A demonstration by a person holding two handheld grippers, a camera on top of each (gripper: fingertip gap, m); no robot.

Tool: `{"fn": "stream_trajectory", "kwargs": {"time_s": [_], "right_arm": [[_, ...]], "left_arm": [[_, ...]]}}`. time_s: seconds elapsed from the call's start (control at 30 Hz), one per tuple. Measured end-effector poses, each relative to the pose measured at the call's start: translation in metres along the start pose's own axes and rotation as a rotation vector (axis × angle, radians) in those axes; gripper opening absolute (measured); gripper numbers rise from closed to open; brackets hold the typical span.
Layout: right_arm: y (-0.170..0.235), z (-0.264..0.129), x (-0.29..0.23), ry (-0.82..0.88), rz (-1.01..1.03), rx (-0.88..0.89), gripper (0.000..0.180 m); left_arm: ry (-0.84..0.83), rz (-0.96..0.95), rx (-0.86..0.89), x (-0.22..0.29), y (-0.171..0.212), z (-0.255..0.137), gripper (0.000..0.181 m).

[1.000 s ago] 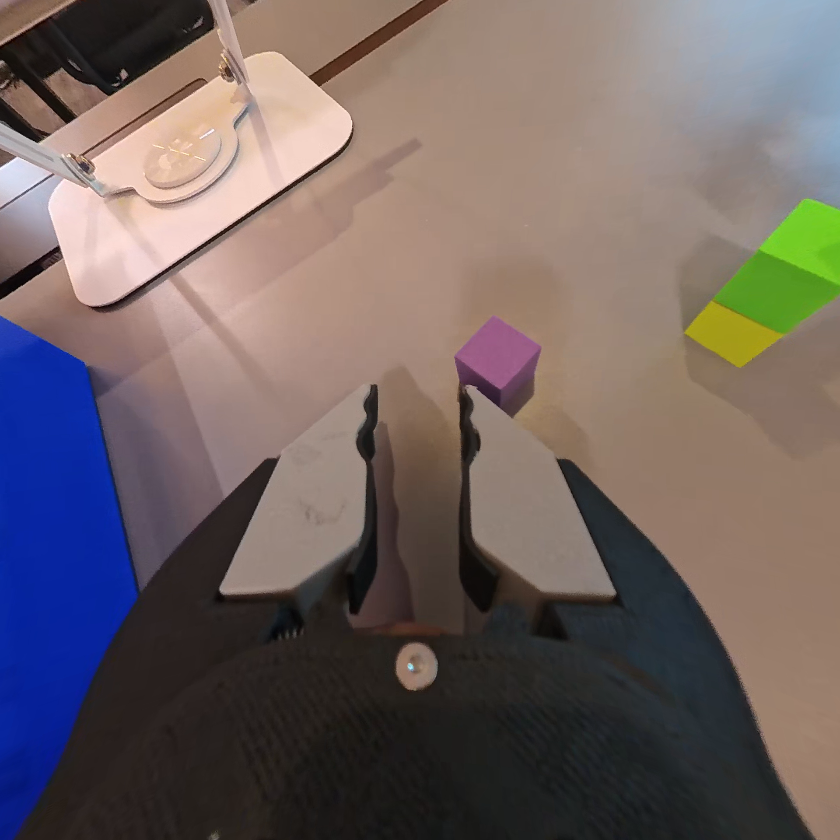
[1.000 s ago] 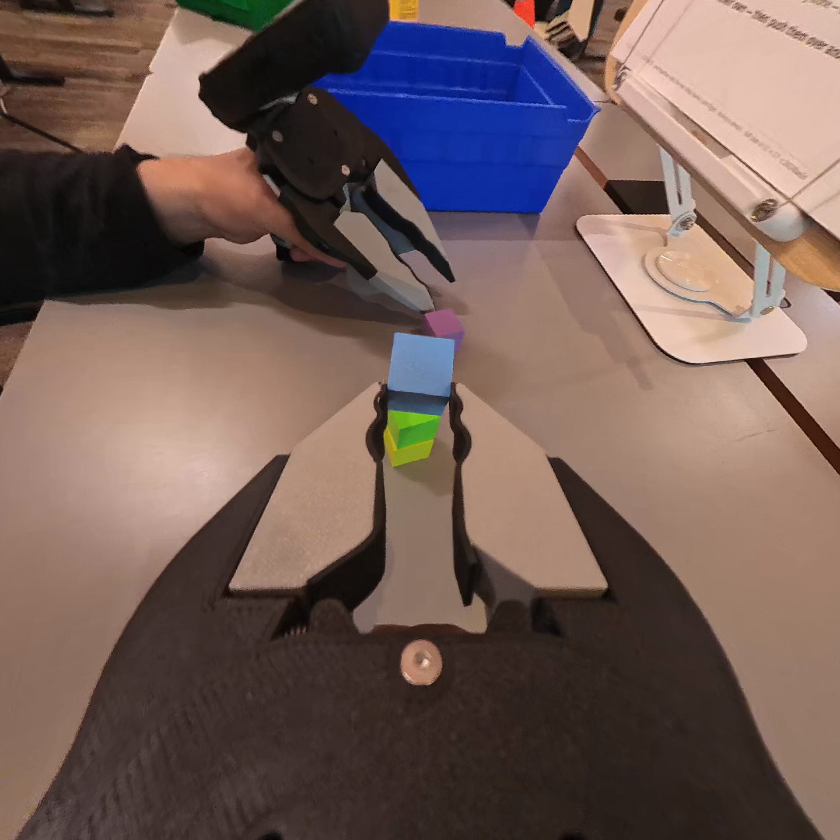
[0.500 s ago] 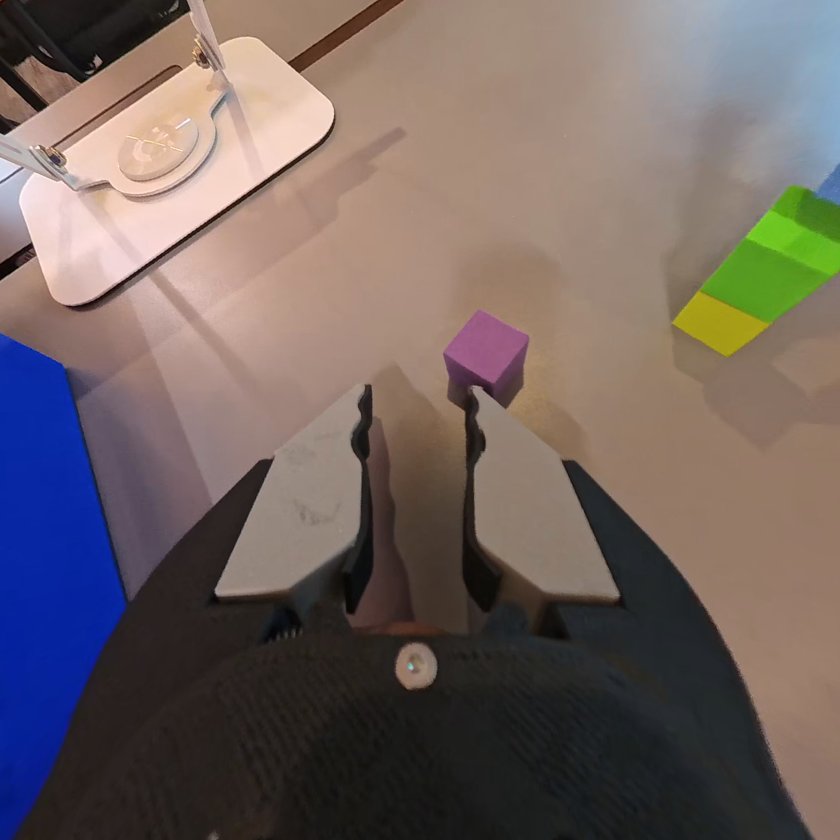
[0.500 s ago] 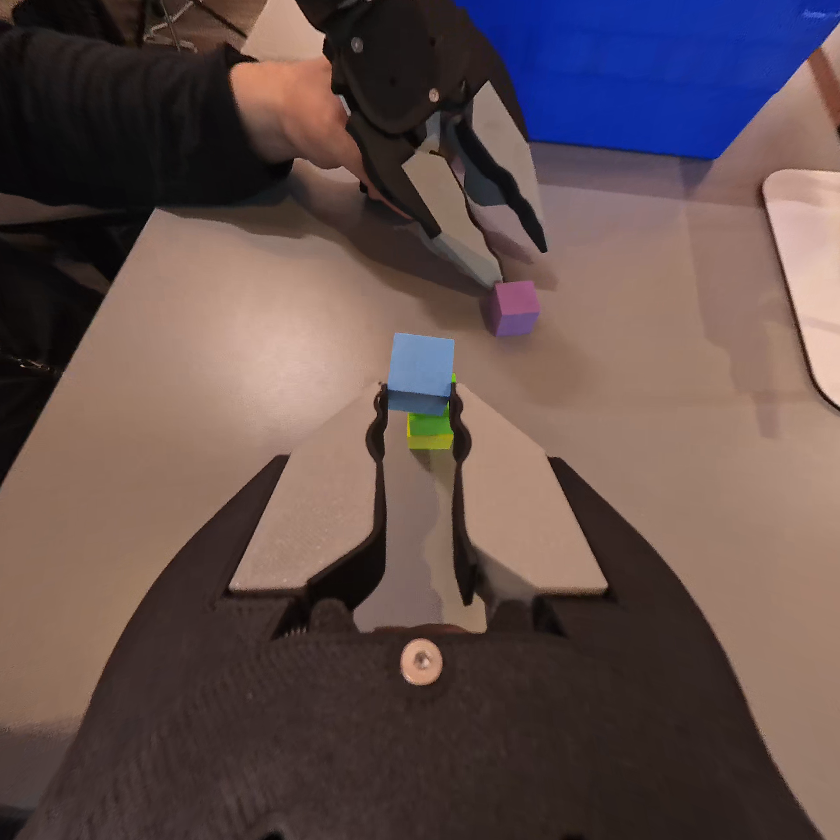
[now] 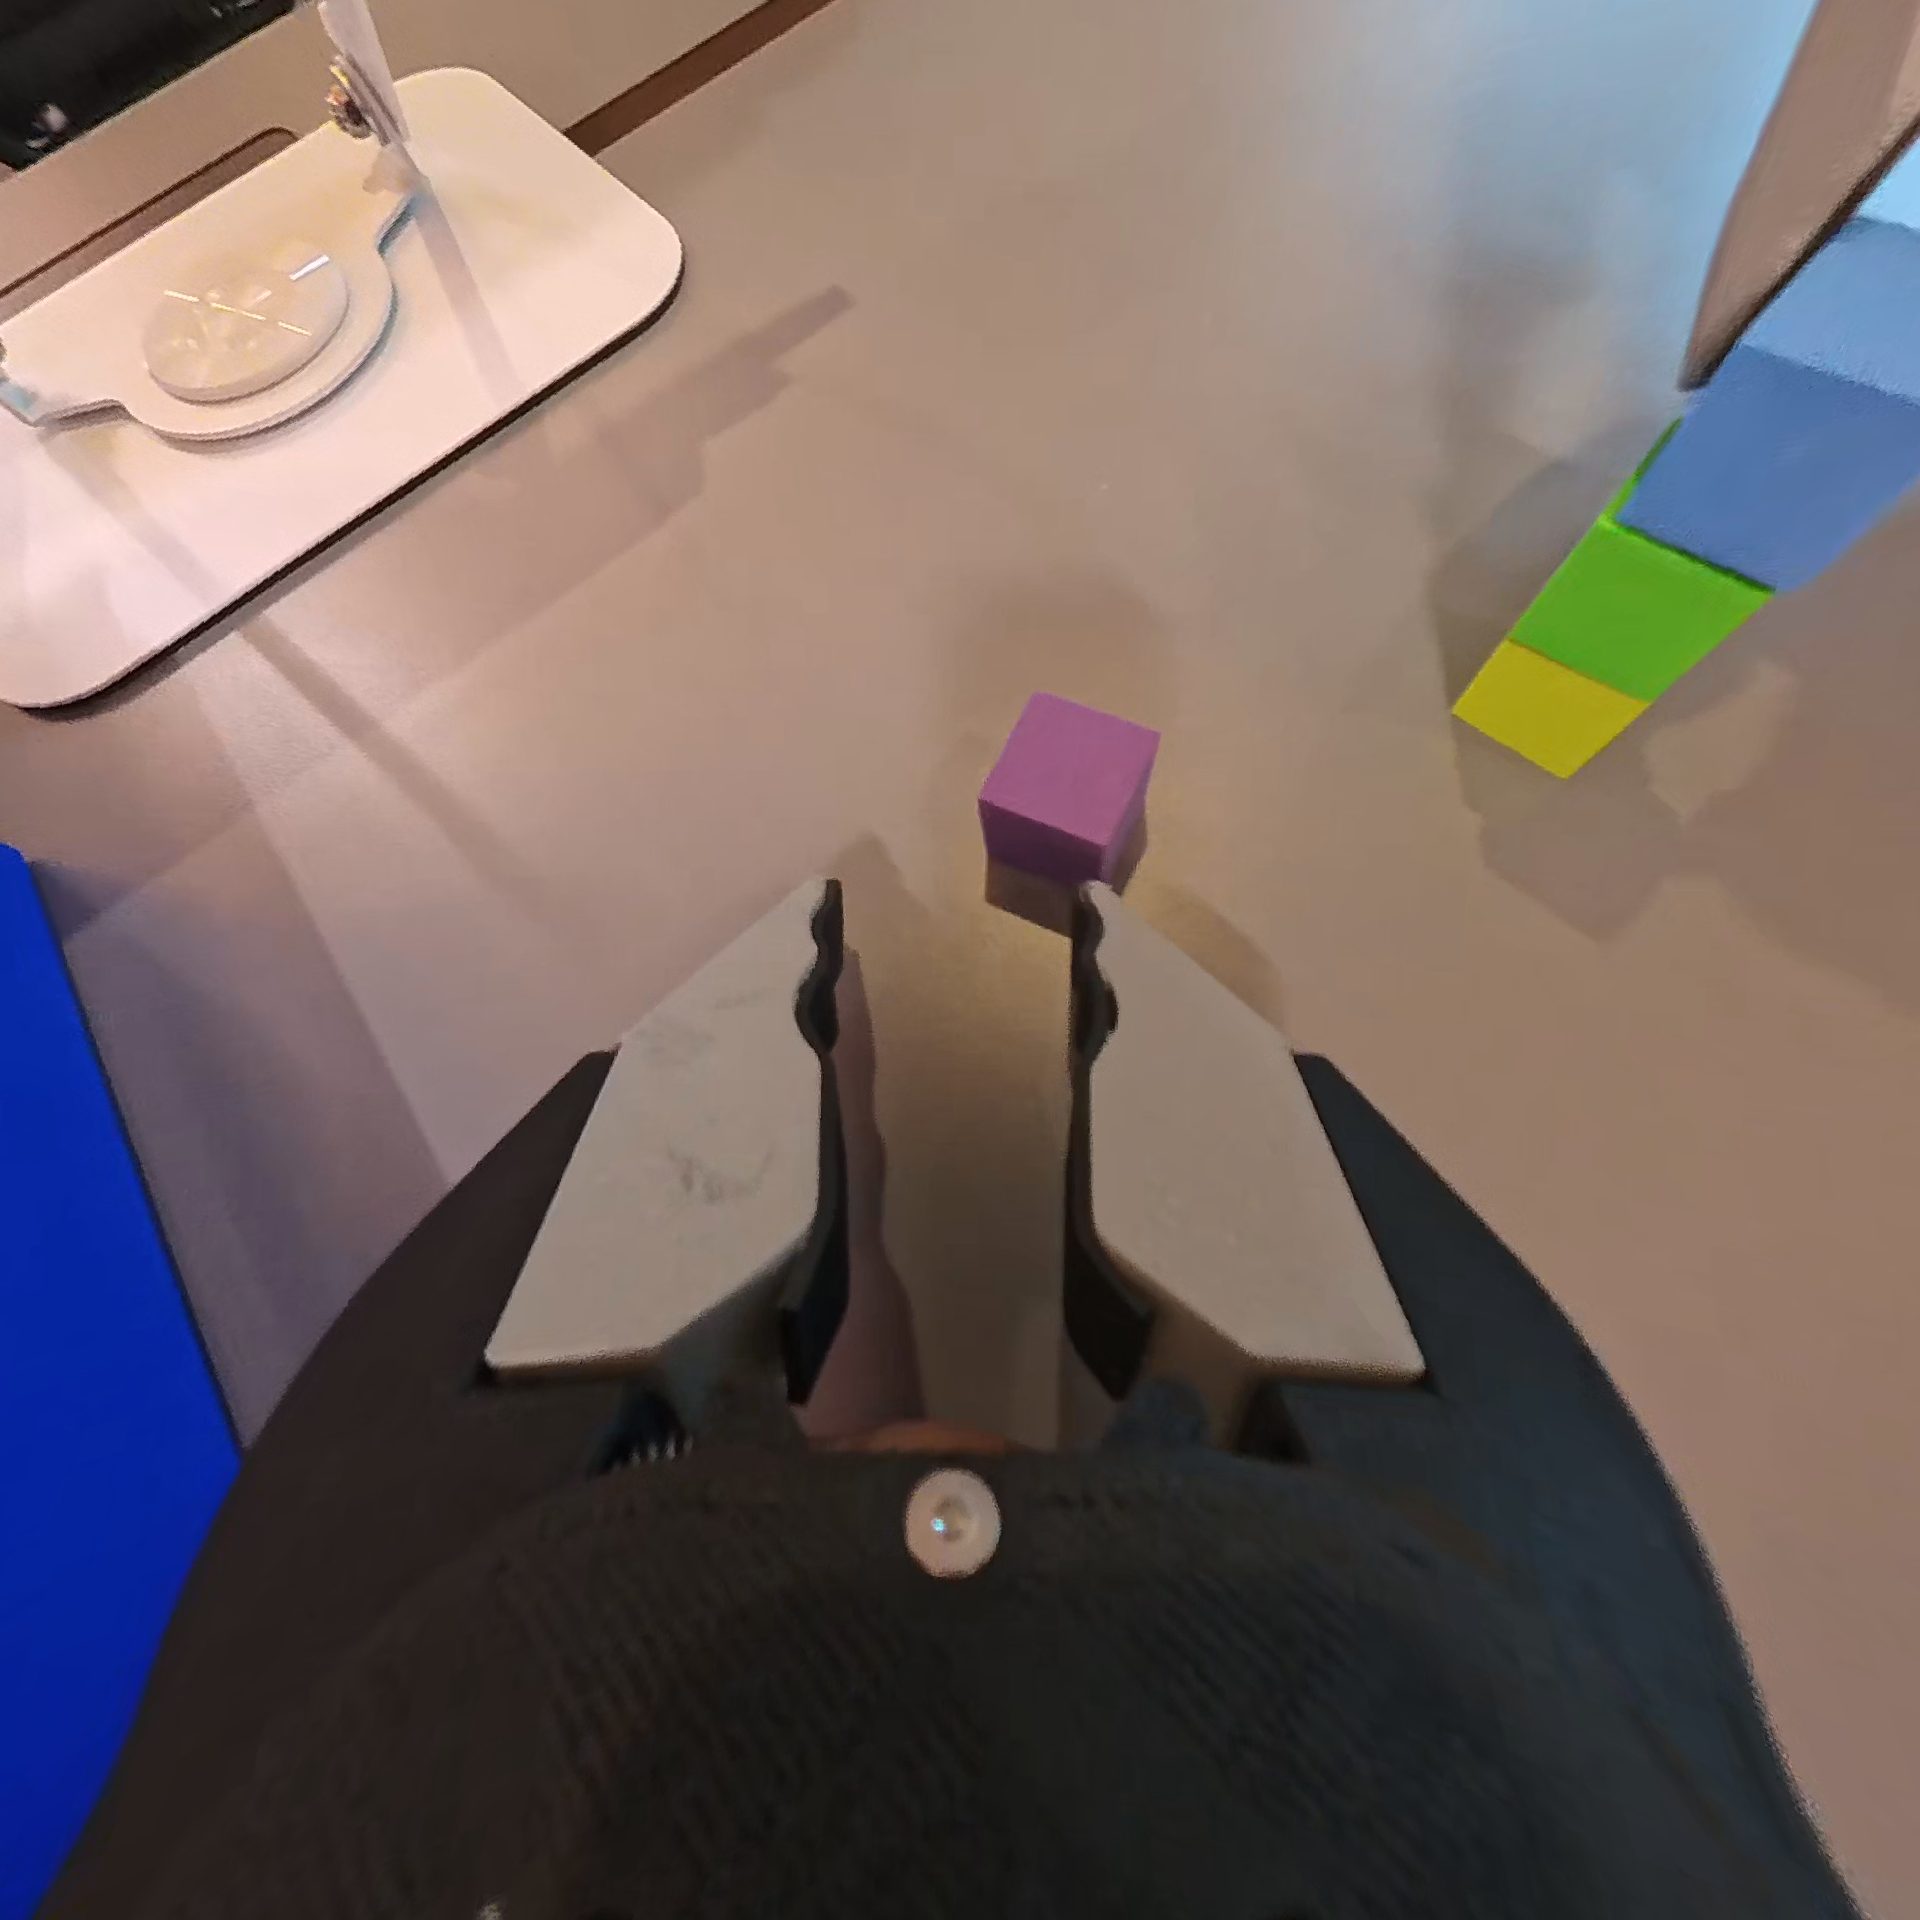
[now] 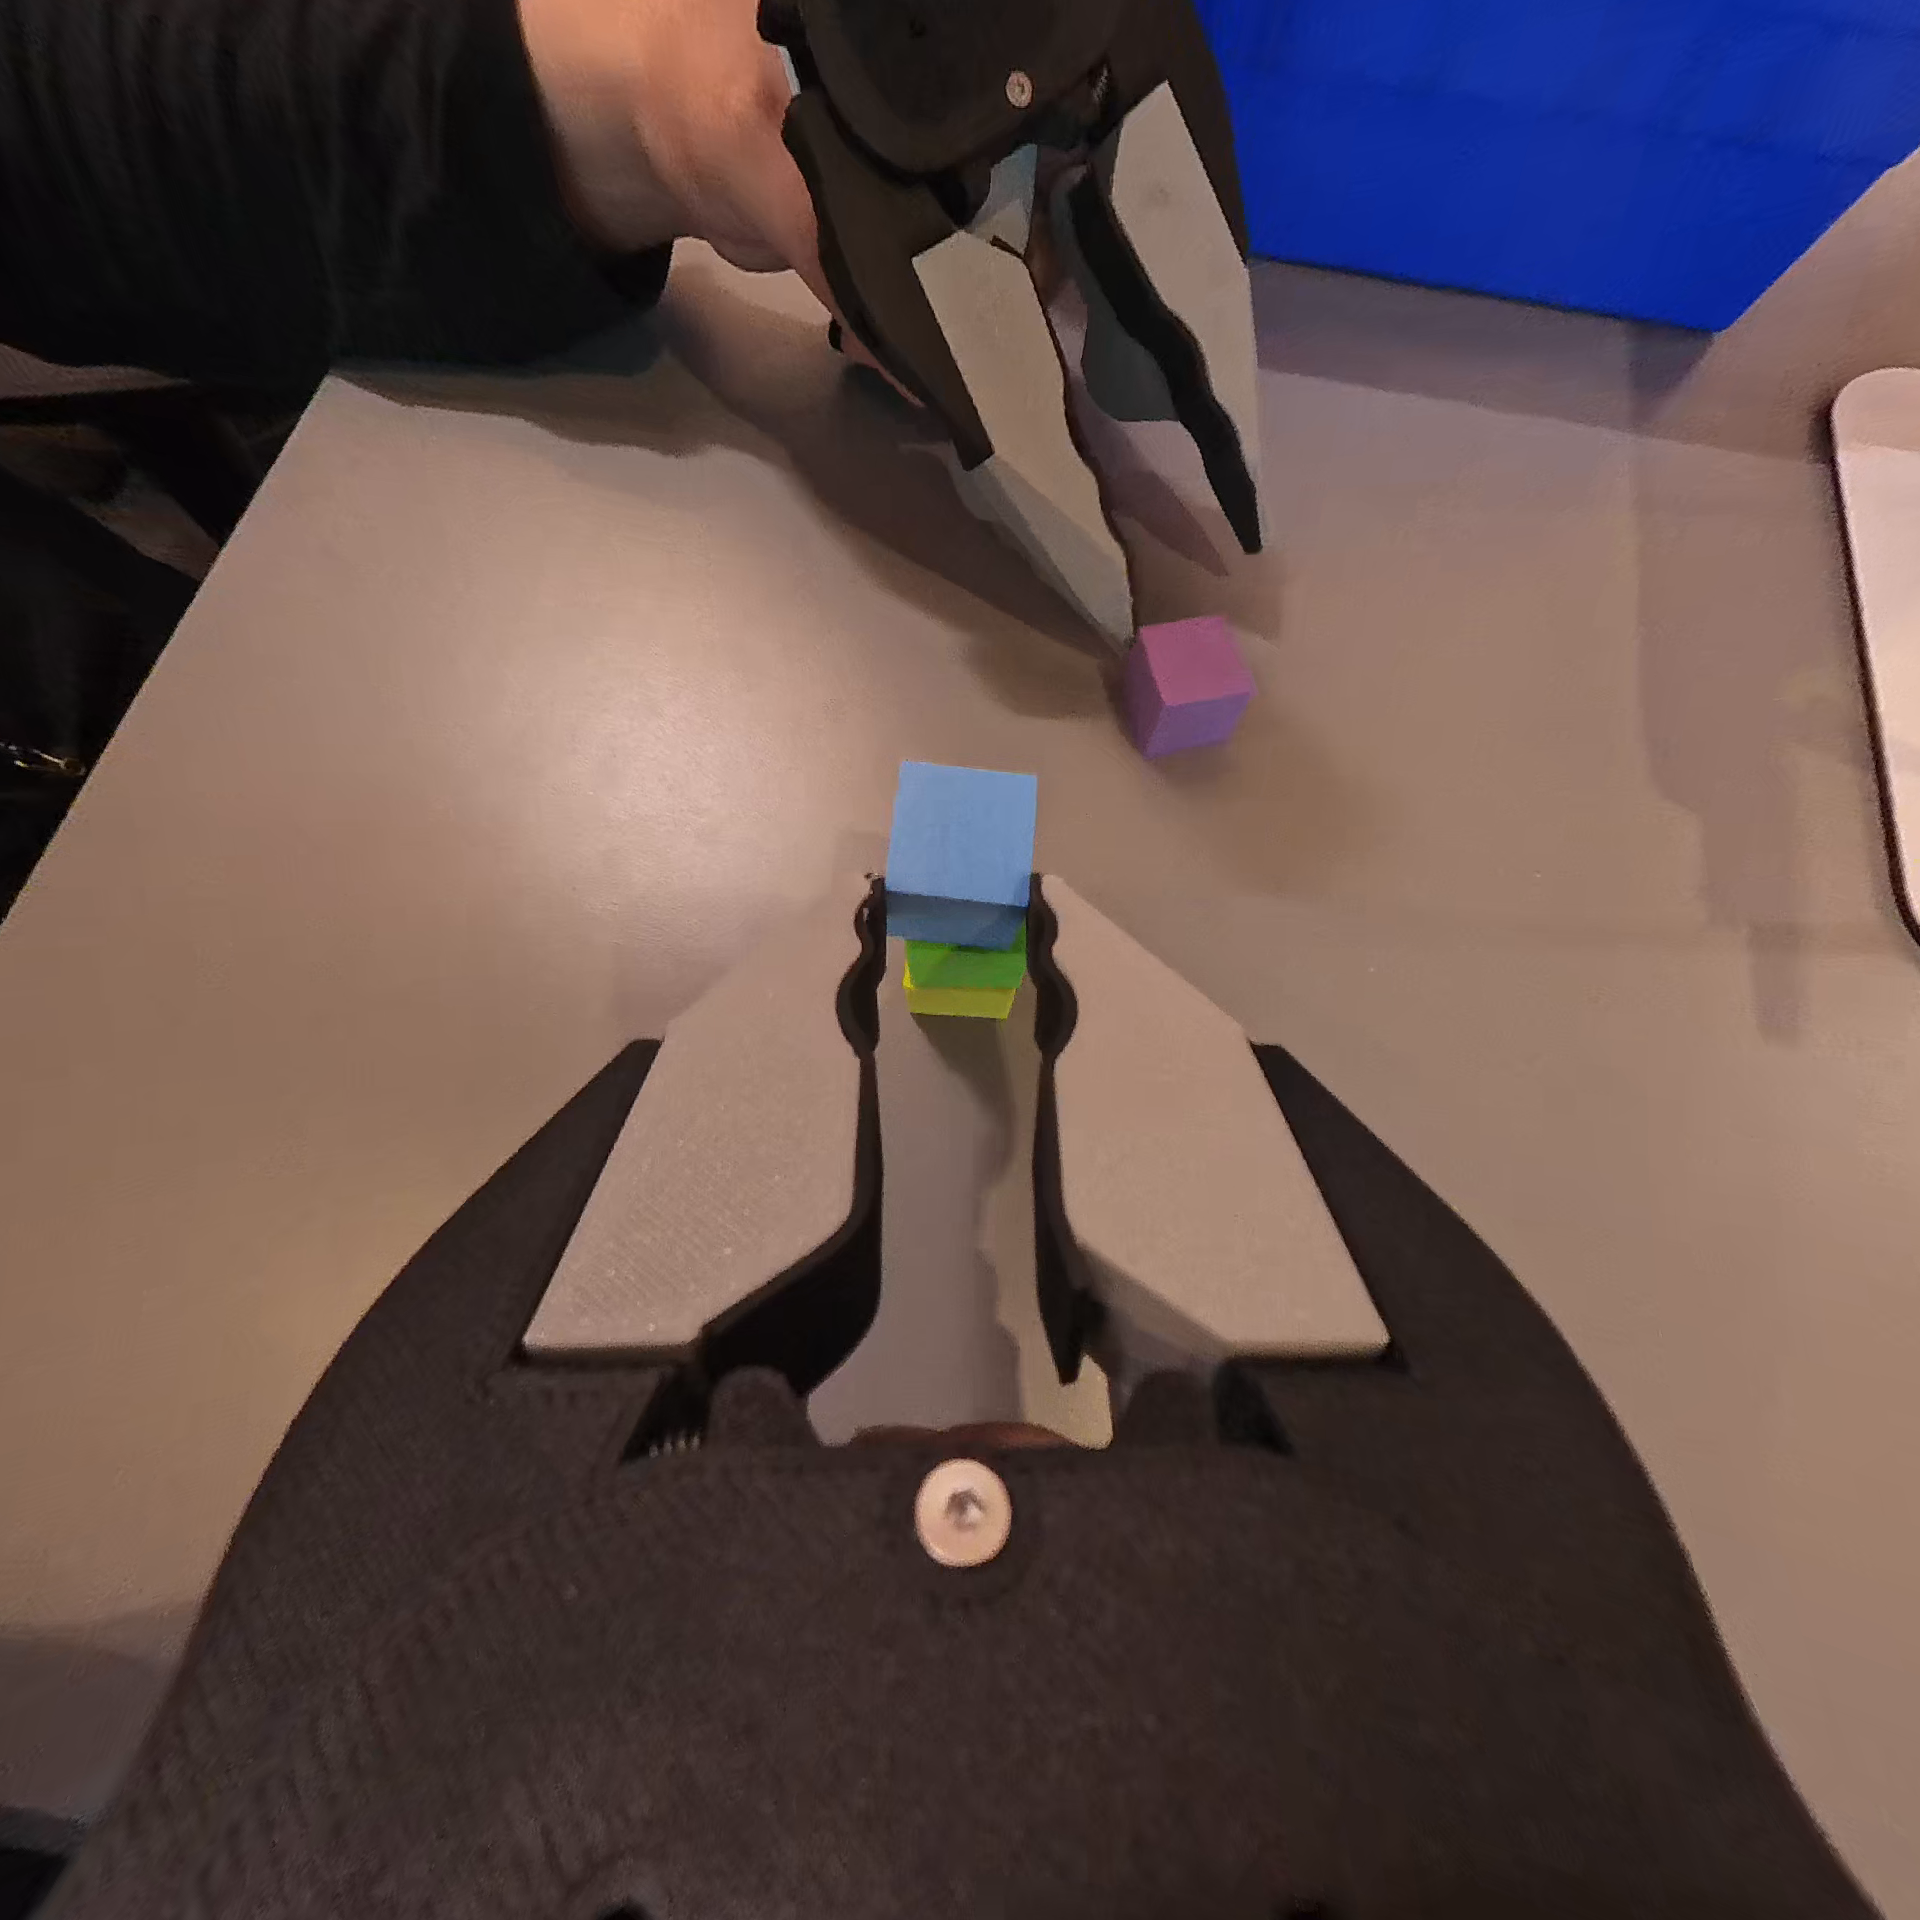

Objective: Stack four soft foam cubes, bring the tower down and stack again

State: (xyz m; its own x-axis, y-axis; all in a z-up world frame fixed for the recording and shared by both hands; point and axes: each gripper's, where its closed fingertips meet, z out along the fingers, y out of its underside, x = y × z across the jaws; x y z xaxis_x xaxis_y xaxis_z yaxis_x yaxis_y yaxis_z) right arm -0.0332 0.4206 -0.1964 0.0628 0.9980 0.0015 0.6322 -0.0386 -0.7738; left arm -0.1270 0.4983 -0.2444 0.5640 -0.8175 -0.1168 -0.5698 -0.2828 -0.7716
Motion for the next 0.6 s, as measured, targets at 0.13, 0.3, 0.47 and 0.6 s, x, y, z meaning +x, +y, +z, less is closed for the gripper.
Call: {"fn": "stream_trajectory", "kwargs": {"time_s": [0.13, 0.3, 0.47, 0.6], "right_arm": [[0.0001, 0.0028, -0.0002, 0.008, -0.015, -0.008, 0.024], [0.0006, 0.0023, 0.0015, 0.023, -0.021, -0.001, 0.024], [-0.0019, 0.0006, 0.0038, 0.027, -0.004, 0.021, 0.029], [0.0002, 0.001, 0.0049, 0.039, -0.017, 0.008, 0.024]], "left_arm": [[0.019, 0.019, -0.007, 0.0052, 0.0009, 0.0011, 0.042], [0.034, 0.019, -0.013, 0.0077, 0.0017, 0.0015, 0.043], [0.038, 0.031, -0.022, 0.0099, 0.0029, 0.0023, 0.044], [0.039, 0.031, -0.022, 0.0101, 0.0029, 0.0023, 0.044]]}}
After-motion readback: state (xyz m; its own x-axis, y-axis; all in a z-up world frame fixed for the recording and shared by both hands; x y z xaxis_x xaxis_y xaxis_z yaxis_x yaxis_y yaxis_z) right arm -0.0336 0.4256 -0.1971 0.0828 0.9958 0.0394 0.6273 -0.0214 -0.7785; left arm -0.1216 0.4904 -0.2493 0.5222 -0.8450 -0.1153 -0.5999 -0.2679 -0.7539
